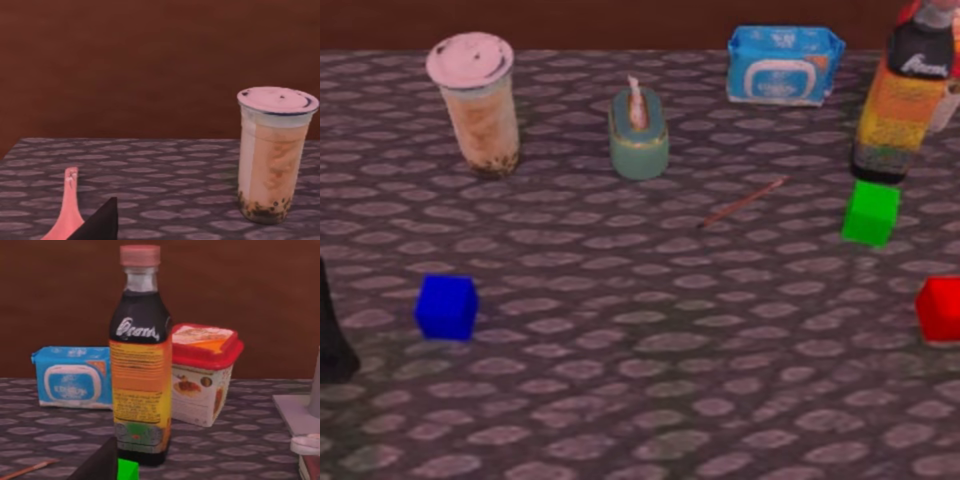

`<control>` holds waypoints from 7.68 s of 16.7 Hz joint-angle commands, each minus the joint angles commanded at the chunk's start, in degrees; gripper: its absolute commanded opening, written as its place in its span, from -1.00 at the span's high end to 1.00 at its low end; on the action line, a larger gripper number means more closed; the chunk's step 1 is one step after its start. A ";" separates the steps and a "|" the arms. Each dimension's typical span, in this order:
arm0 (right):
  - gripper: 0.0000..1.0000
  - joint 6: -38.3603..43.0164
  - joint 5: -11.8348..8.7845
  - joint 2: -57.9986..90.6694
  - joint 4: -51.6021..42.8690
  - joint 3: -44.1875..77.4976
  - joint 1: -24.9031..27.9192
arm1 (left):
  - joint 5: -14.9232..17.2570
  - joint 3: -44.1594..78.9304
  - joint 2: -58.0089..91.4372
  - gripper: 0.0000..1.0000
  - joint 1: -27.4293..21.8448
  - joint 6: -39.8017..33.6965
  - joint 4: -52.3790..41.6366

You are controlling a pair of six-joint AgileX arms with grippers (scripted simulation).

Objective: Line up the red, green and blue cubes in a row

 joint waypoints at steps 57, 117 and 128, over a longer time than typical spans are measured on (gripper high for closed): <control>0.21 4.19 0.10 116.41 -37.83 64.24 4.97 | 0.00 0.00 0.00 -1.00 0.00 0.00 0.00; 1.00 49.90 1.61 148.40 -79.30 139.35 49.67 | 0.00 0.00 0.00 -1.00 0.00 0.00 0.00; 0.85 50.15 1.70 147.96 -68.65 127.81 49.91 | 0.00 0.00 0.00 -1.00 0.00 0.00 0.00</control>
